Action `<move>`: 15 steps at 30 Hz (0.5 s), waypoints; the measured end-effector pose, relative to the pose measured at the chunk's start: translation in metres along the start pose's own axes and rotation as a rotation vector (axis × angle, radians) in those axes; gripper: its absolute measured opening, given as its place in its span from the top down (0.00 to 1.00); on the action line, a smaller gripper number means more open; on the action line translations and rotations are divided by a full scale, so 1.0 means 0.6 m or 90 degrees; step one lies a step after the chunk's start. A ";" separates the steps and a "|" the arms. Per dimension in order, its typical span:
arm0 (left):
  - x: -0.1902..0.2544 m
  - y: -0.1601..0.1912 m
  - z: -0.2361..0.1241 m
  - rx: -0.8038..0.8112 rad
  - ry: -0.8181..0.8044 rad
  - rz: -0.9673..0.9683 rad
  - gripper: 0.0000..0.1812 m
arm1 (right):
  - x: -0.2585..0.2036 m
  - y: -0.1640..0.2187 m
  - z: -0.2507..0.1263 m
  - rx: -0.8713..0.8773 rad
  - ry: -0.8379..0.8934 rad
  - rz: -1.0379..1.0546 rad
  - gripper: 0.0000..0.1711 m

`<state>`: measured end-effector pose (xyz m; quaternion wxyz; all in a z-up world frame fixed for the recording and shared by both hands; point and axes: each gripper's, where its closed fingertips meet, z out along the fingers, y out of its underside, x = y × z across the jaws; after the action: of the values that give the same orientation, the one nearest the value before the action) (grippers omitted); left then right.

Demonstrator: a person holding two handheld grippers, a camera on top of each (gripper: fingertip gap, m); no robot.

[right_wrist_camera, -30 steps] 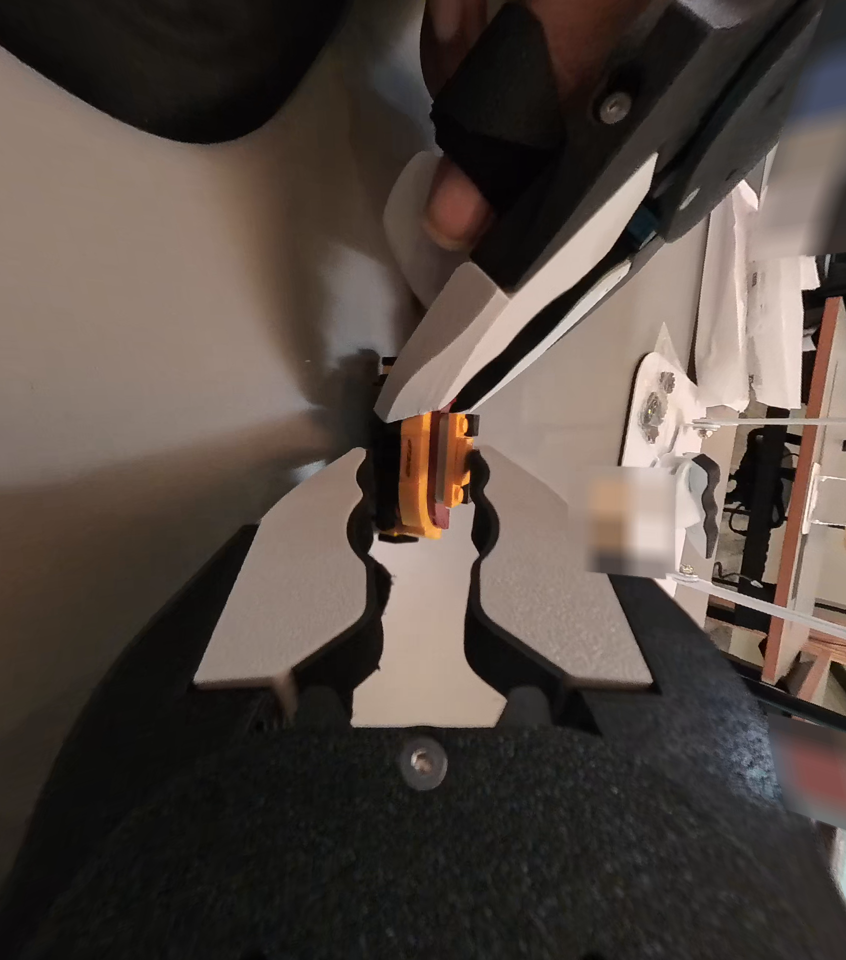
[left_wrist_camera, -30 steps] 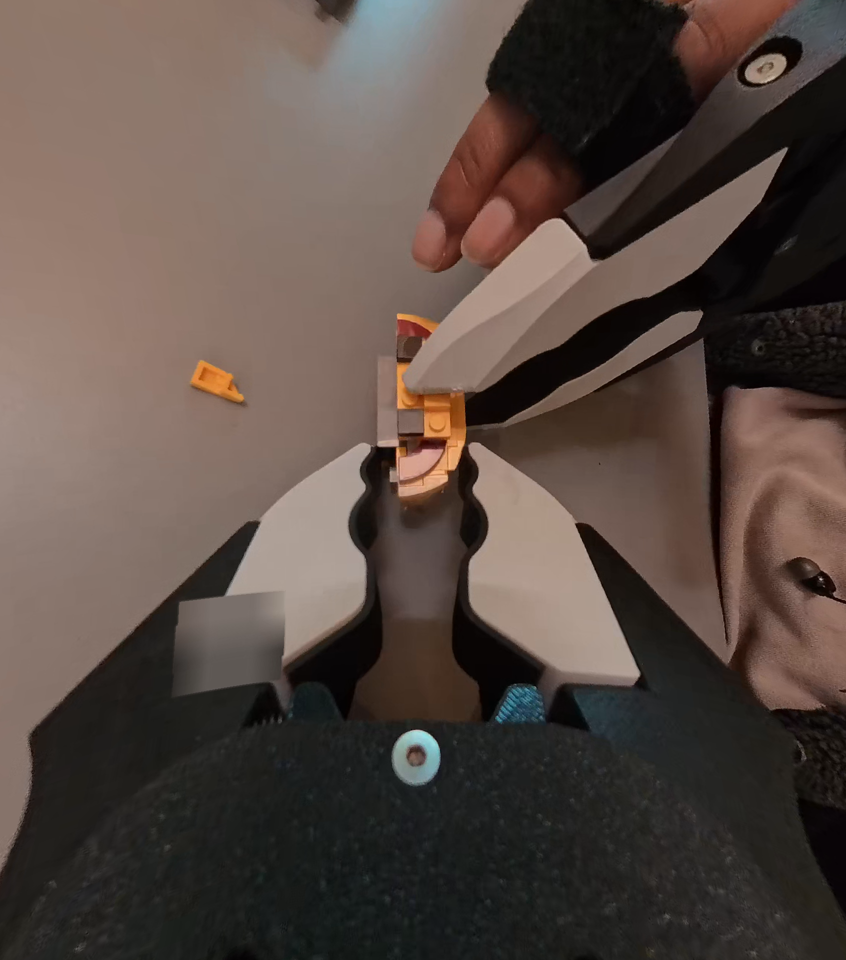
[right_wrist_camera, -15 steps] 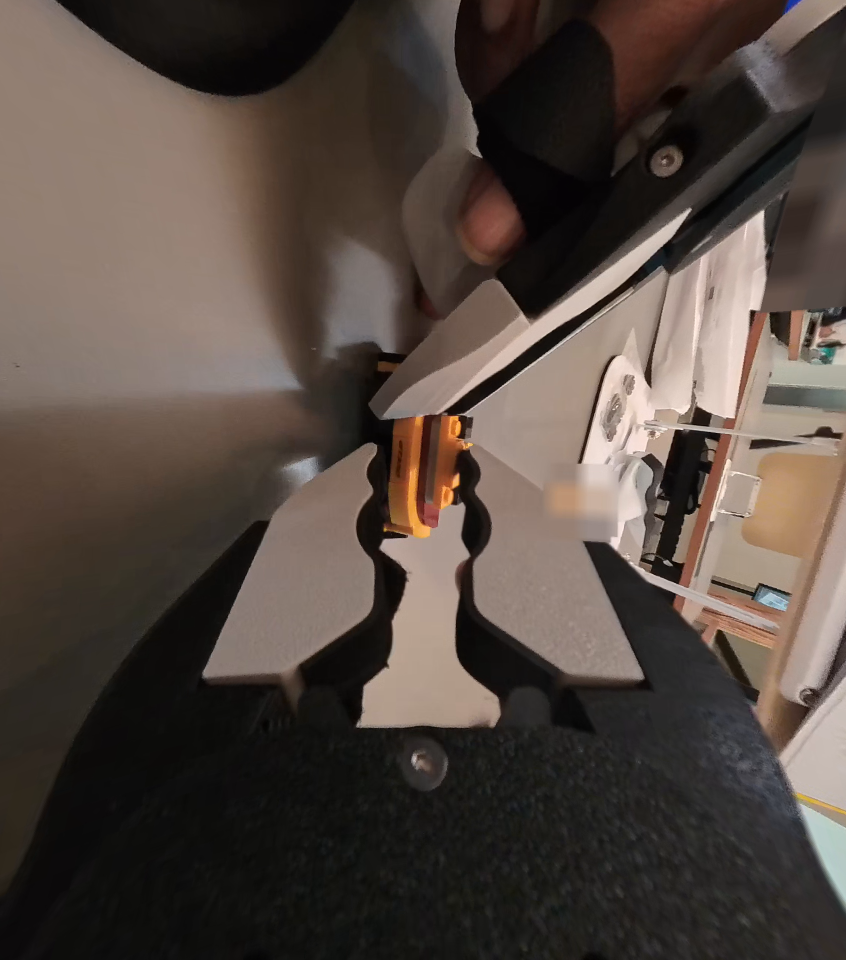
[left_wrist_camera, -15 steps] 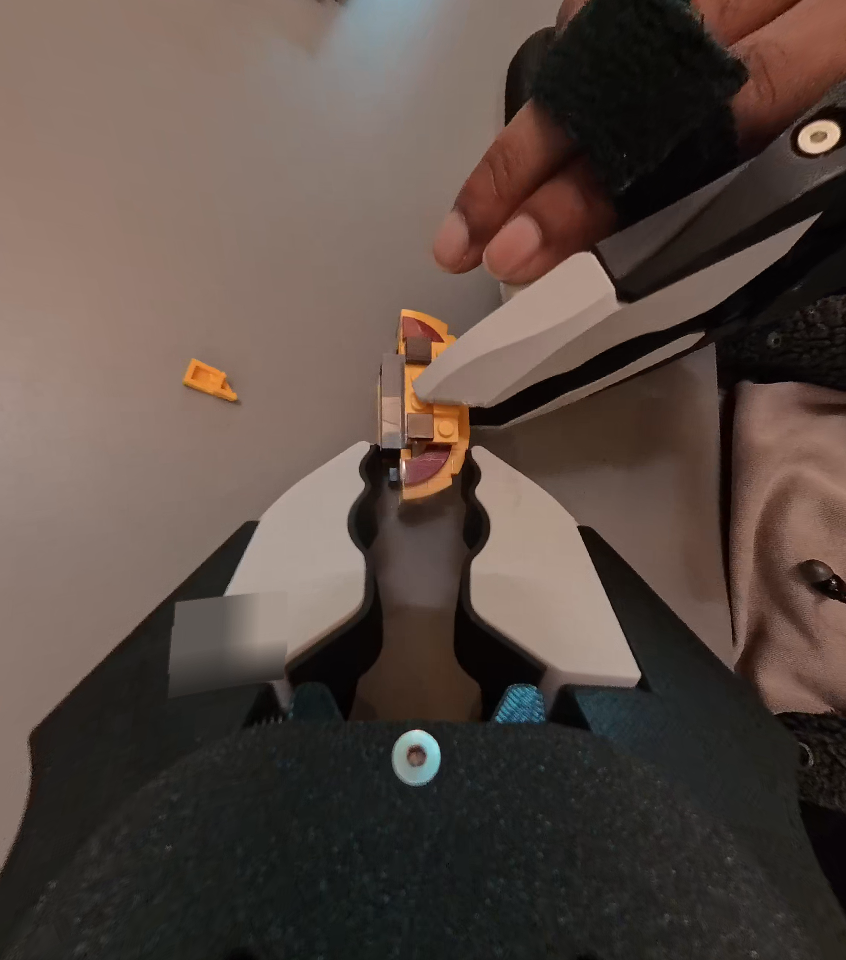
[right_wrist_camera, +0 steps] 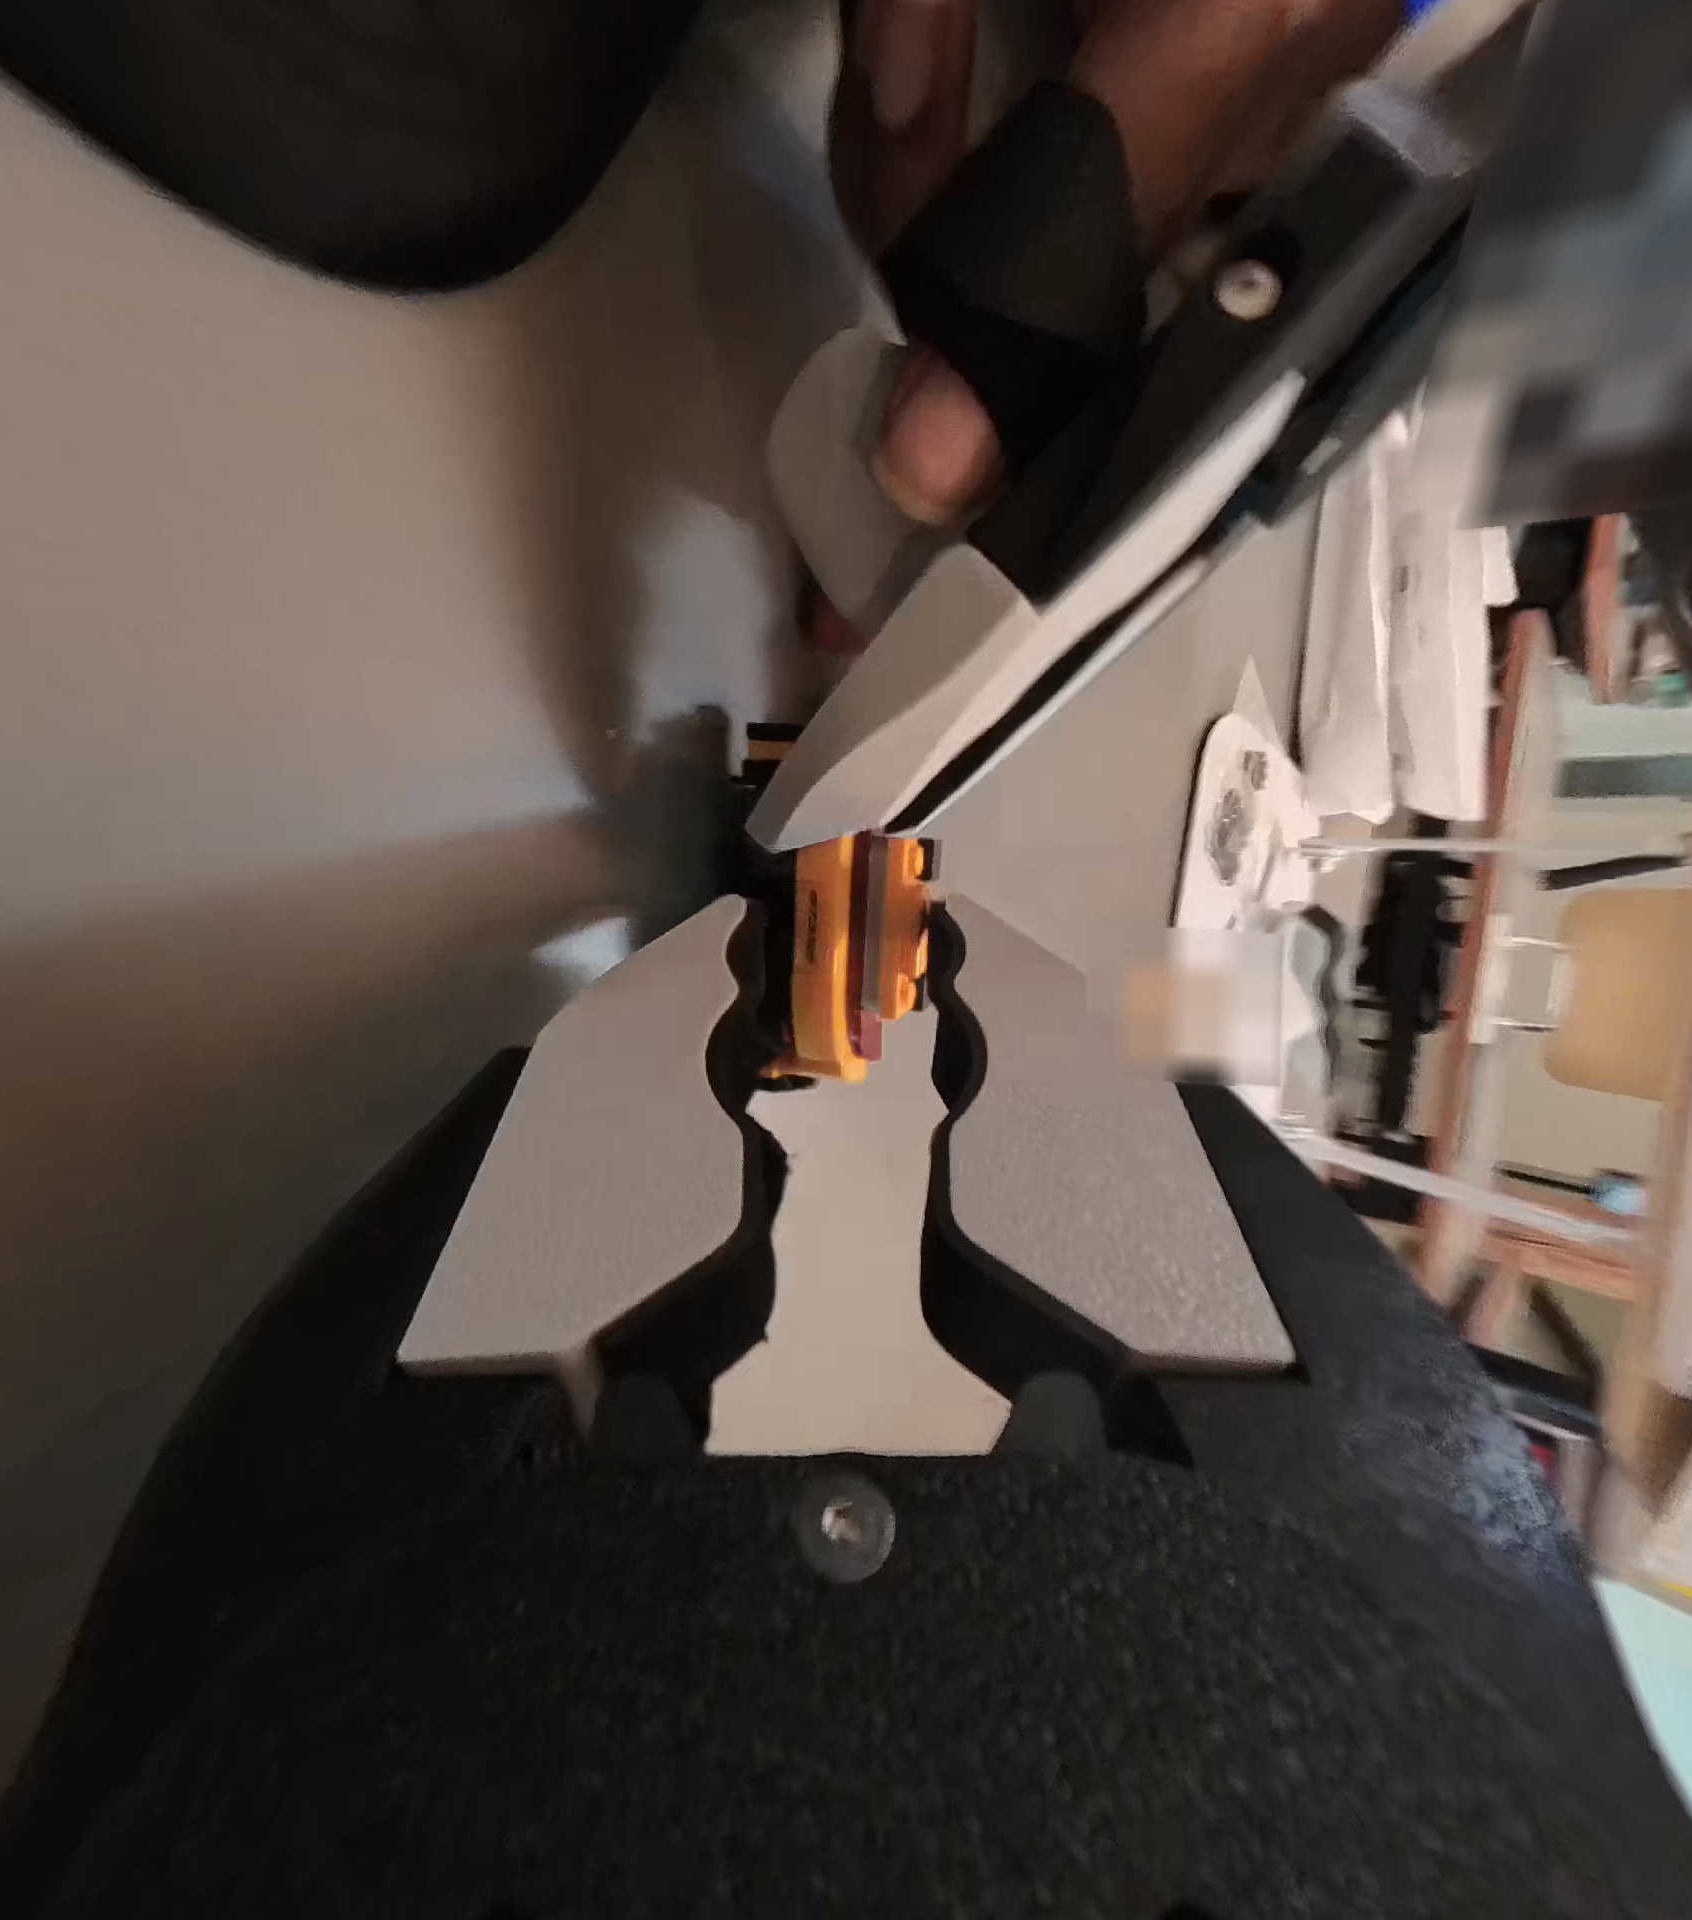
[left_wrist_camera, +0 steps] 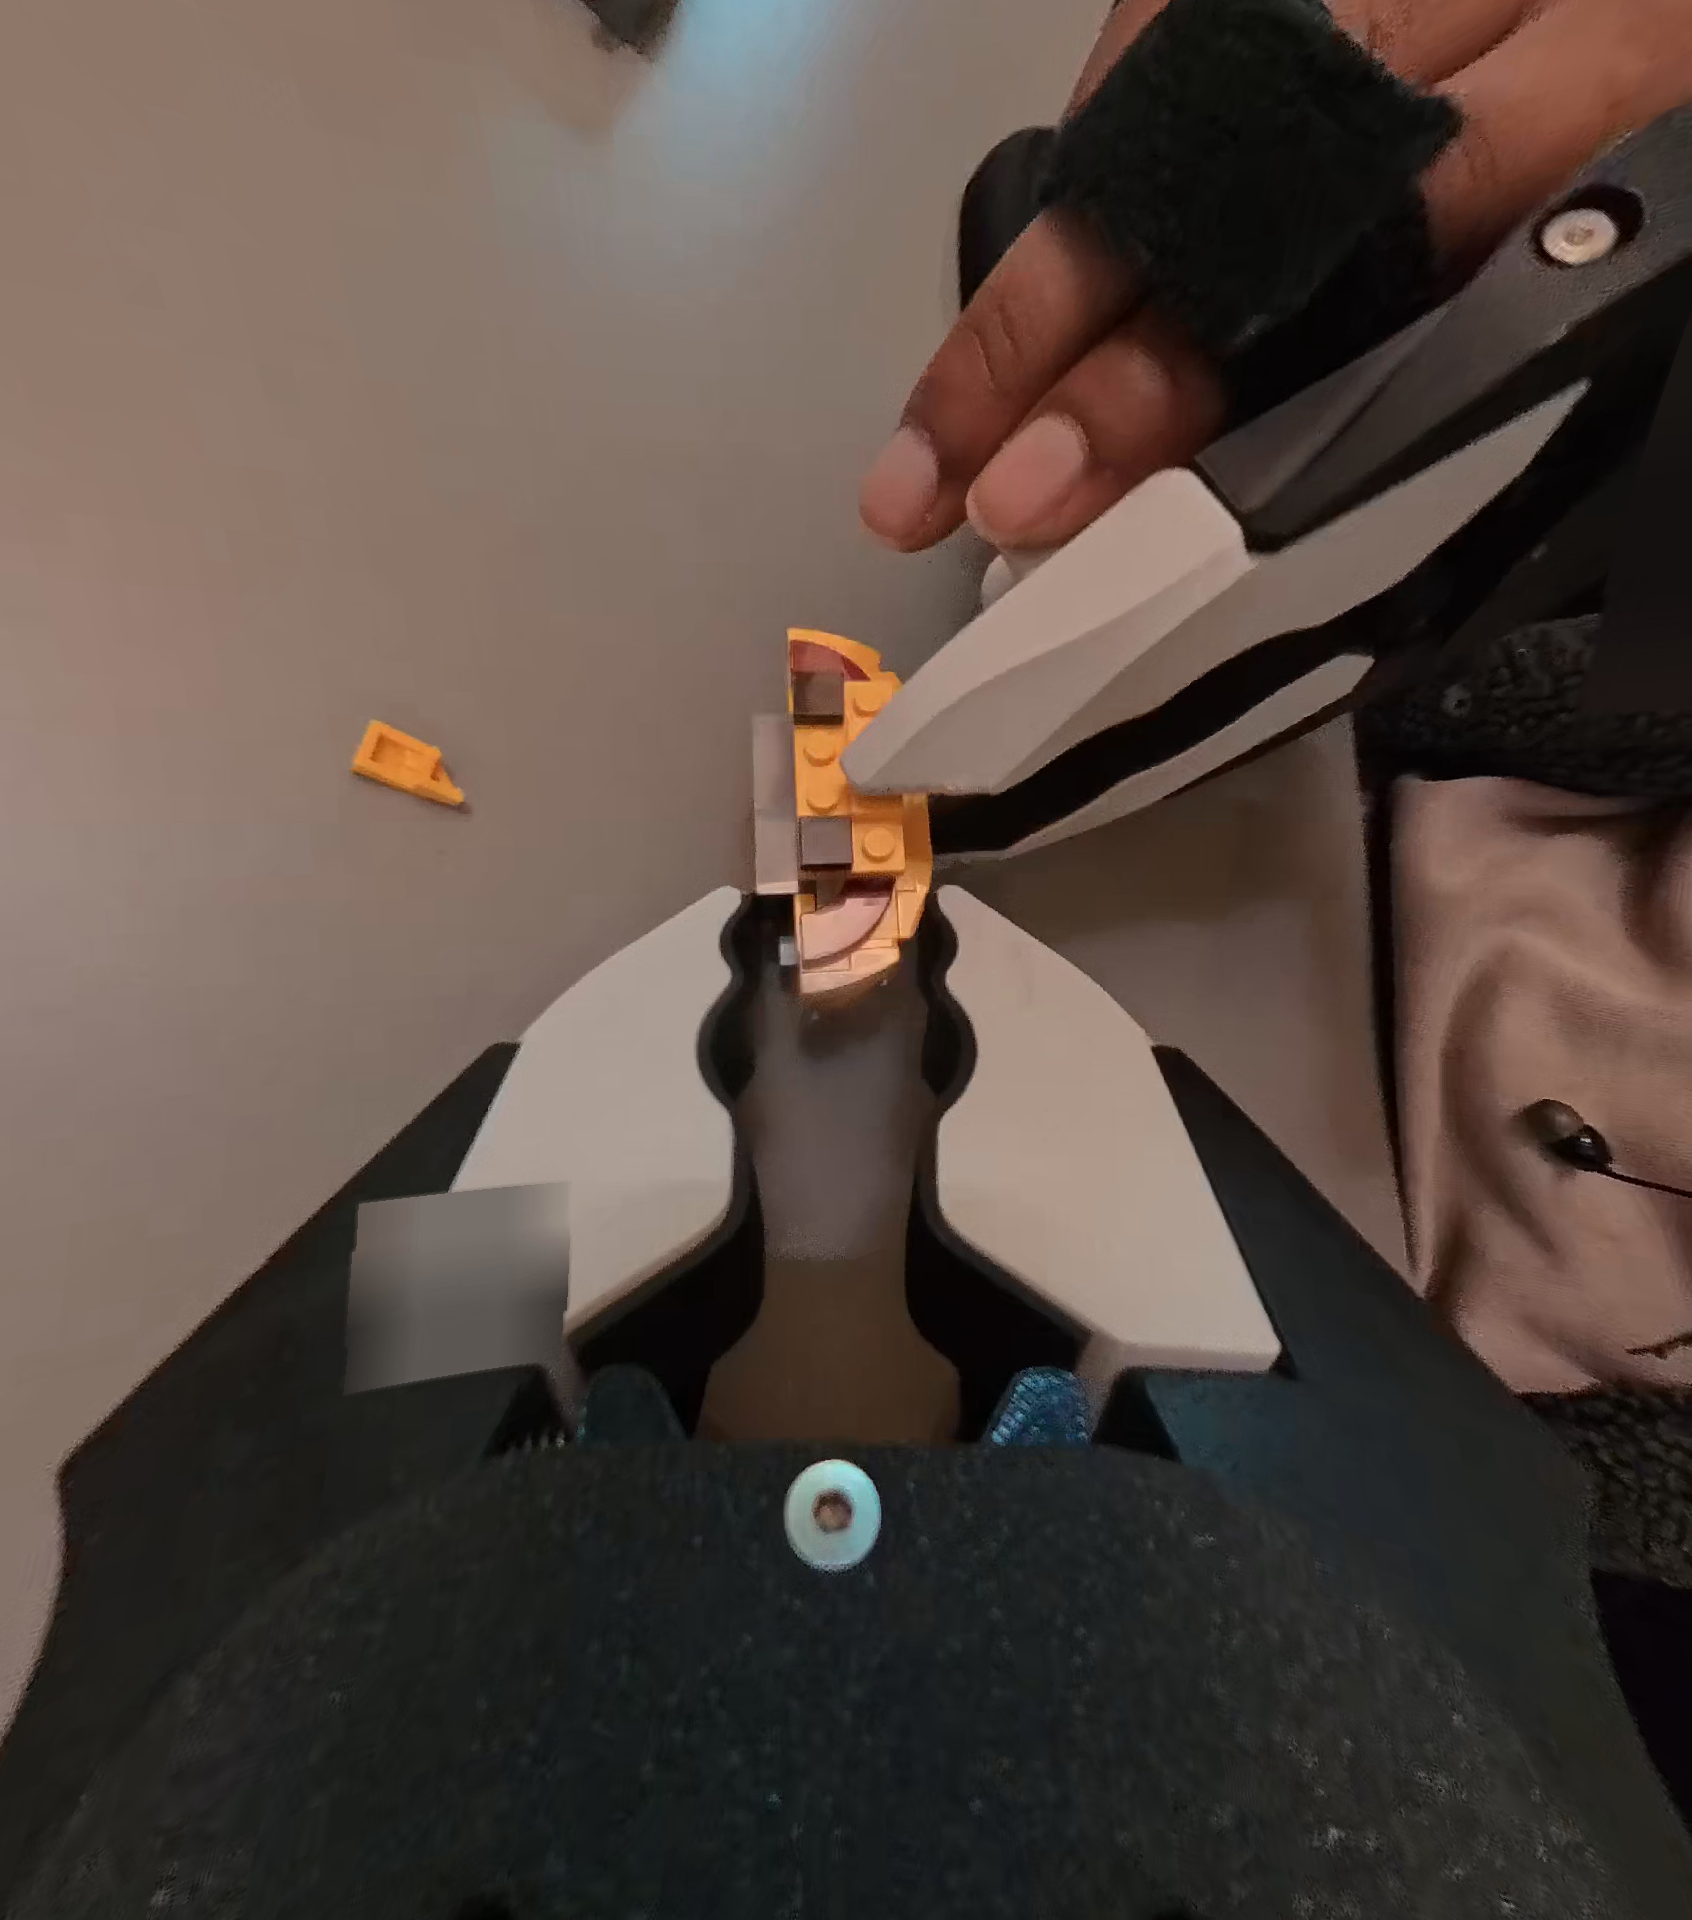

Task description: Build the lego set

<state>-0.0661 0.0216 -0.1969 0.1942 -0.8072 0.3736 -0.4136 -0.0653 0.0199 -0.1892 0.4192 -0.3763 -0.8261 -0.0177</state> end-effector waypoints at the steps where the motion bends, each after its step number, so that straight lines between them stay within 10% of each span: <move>1: 0.002 -0.001 -0.001 0.007 0.015 -0.008 0.84 | 0.000 0.000 -0.003 0.008 -0.013 0.021 0.80; 15: 0.035 -0.010 -0.009 0.047 0.173 -0.098 0.84 | -0.008 -0.005 0.000 0.036 -0.073 0.049 0.69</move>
<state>-0.0599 0.0091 -0.1792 0.1391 -0.7623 0.3182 -0.5462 -0.0657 0.0147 -0.1914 0.3820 -0.3966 -0.8336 0.0431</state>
